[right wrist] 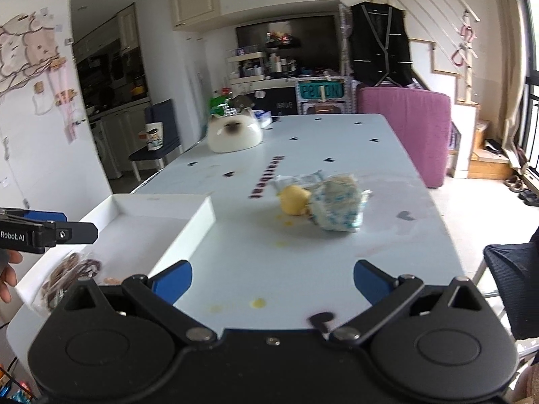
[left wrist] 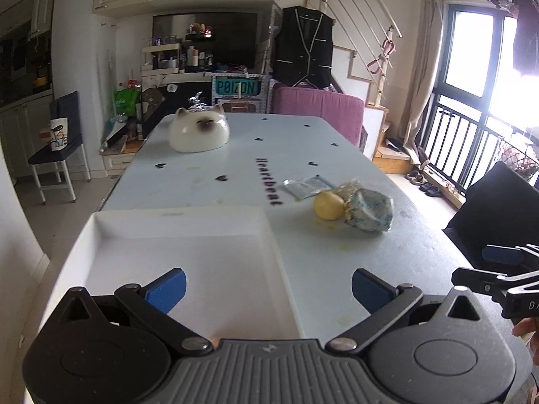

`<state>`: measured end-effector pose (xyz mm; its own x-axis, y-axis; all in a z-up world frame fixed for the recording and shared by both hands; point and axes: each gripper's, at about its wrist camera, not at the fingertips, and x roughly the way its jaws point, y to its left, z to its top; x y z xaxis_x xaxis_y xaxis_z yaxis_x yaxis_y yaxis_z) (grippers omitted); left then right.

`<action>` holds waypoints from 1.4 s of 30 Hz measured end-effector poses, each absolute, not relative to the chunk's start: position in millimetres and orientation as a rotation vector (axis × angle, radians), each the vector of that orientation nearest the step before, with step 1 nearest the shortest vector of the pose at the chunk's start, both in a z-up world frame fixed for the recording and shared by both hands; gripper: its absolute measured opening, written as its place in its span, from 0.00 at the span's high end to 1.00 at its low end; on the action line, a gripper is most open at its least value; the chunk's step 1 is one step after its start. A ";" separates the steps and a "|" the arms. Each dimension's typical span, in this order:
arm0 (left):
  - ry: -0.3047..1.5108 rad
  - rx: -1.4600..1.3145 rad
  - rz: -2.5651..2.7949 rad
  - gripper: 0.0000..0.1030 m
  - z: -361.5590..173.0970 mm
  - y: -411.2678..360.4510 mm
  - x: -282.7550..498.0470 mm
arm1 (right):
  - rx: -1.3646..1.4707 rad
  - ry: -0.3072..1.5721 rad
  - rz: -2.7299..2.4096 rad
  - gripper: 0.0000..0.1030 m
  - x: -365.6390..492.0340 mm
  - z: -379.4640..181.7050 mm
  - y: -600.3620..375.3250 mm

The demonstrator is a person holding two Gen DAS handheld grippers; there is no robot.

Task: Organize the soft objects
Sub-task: 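Withdraw both tools from the tray toward the remaining items, then grasp the yellow ball with the left tool while the right tool grasps the blue pouch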

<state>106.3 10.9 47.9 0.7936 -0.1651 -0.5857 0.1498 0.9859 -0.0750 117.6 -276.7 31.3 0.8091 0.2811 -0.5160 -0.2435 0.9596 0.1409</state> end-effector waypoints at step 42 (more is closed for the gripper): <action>0.674 -0.211 -0.285 0.36 -33.5 -89.0 329.0 | -0.006 0.477 0.121 0.00 307.9 -38.5 -299.4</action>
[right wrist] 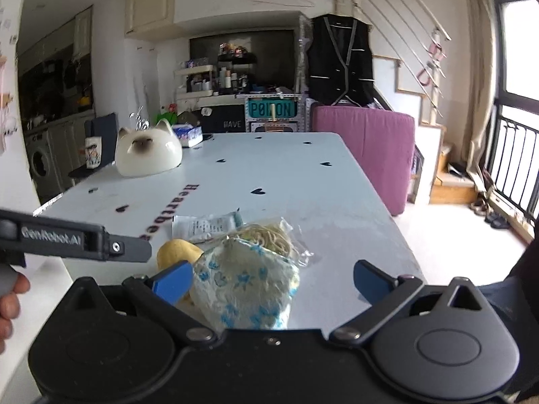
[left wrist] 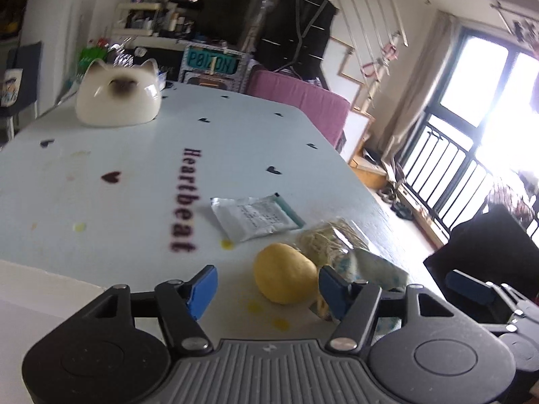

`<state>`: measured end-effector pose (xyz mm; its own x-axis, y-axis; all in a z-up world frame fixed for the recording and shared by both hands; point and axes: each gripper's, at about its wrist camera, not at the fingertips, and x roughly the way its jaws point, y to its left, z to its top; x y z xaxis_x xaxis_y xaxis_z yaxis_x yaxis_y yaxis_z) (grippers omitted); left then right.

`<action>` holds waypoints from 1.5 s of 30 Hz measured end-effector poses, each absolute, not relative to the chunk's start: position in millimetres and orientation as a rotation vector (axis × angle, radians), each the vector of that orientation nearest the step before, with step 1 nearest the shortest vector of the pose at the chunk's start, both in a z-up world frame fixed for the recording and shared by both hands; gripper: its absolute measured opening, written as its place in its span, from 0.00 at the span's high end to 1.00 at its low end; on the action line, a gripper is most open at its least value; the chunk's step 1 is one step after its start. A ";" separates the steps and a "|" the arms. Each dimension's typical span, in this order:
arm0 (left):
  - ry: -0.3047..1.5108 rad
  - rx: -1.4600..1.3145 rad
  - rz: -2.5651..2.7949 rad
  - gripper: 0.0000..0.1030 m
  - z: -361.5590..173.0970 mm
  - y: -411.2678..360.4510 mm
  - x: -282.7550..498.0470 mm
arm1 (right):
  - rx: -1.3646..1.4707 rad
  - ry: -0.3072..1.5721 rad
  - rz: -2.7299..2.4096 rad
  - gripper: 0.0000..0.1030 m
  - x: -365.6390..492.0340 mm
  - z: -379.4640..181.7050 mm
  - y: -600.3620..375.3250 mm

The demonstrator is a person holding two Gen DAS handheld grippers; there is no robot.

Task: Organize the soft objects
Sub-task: 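Grasp the yellow ball with the left tool while the right tool grasps the blue pouch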

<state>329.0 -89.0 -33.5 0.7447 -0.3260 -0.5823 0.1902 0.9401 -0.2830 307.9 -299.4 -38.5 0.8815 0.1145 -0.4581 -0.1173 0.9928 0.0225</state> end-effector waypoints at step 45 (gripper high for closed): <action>0.677 -0.185 -0.372 0.65 -70.0 -109.5 363.3 | 0.107 0.510 0.114 0.68 316.2 -55.4 -323.0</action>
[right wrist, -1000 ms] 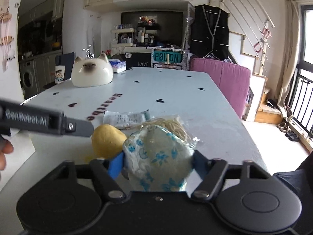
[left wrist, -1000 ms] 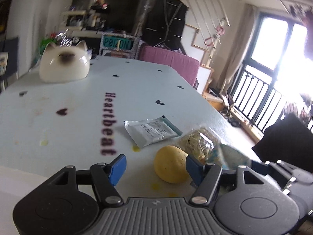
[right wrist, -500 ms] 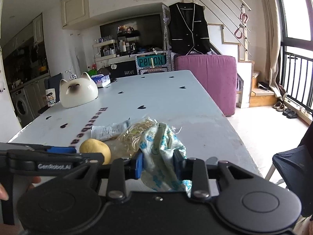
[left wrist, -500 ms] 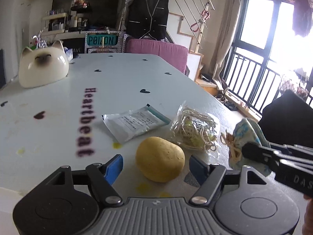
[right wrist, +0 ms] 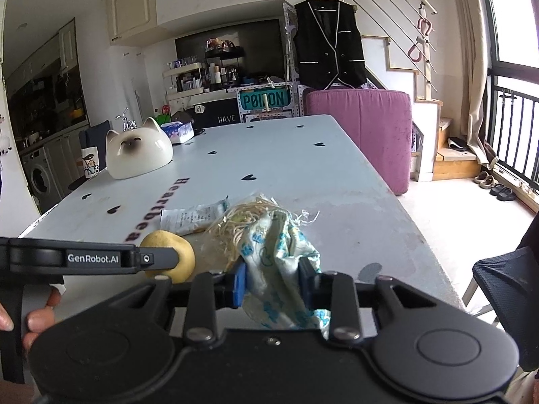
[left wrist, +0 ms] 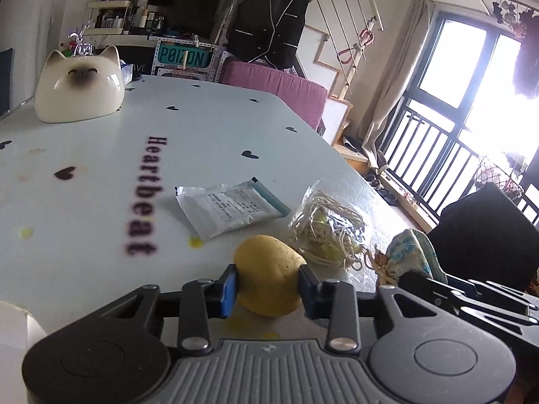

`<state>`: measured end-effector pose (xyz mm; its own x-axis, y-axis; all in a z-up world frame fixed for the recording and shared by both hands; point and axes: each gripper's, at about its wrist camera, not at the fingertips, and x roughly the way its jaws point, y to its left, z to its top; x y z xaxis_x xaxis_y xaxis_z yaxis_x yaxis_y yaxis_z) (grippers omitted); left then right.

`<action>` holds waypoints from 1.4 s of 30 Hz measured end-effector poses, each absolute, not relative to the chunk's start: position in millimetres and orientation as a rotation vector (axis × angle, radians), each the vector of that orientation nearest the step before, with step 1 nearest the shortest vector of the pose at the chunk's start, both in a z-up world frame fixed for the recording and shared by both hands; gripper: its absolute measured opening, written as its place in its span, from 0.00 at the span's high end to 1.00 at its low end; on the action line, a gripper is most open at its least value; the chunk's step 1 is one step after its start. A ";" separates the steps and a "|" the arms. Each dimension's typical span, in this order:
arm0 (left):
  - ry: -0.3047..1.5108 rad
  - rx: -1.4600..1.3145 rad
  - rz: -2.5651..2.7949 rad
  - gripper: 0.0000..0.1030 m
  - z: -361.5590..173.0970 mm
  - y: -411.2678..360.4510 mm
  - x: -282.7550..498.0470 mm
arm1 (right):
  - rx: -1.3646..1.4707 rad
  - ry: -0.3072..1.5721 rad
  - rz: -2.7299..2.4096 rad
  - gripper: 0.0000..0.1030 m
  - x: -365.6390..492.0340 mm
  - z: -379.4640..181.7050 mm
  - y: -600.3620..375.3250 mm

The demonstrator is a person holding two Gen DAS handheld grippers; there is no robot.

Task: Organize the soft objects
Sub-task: 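Grasp the yellow ball with the left tool while the right tool grasps the blue pouch, then carry the yellow ball and blue pouch into the tray and open both tools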

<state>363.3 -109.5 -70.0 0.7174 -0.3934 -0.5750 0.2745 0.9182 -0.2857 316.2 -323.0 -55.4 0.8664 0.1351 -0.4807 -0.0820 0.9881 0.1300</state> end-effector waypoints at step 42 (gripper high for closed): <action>0.672 -0.183 -0.369 0.71 25.3 -46.8 175.8 | 0.093 0.505 0.174 0.69 164.0 0.0 -271.7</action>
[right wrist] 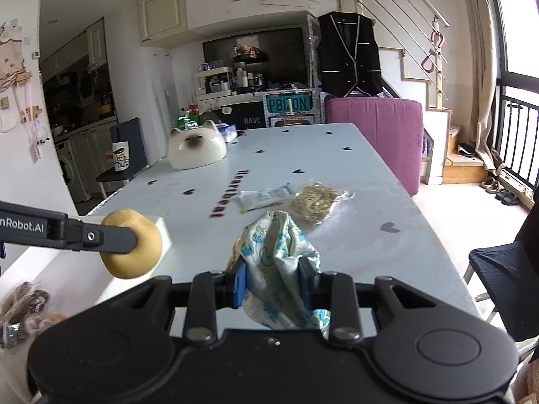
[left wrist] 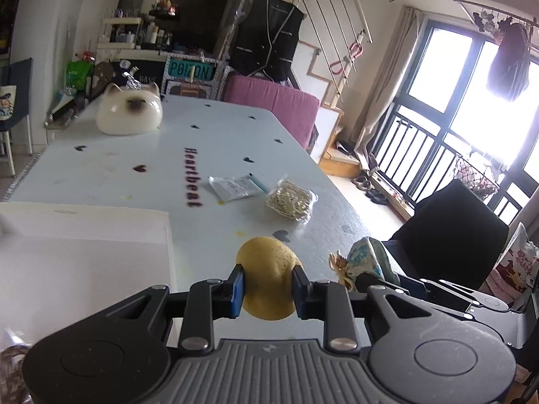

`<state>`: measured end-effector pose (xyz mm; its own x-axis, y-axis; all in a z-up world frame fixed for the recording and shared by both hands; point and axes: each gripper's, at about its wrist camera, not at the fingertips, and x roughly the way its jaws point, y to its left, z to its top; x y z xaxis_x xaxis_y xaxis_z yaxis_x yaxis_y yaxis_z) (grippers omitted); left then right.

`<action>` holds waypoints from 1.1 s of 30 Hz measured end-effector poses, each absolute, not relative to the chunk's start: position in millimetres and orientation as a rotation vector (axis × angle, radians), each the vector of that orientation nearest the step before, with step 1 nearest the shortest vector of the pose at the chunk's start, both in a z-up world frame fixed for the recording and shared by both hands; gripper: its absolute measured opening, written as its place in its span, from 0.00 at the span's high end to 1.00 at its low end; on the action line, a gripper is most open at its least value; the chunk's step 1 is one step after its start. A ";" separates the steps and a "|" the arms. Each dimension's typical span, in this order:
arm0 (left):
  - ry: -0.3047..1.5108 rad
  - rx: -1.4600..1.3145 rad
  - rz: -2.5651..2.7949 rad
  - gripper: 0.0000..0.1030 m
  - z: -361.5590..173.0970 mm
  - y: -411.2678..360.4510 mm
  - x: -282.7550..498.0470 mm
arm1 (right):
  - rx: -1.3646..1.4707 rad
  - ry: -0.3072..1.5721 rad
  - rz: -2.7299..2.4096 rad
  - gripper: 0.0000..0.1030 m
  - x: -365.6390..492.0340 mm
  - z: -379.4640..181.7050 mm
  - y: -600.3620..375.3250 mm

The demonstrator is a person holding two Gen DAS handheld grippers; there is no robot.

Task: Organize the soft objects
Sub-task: 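Carry the yellow ball and blue pouch into the tray and open both tools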

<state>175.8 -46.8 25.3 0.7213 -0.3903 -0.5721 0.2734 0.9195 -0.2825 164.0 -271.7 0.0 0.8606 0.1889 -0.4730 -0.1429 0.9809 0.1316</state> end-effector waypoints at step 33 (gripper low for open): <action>0.682 -0.184 -0.042 0.71 21.7 145.2 163.5 | 0.098 0.563 0.461 0.68 161.7 25.2 -133.9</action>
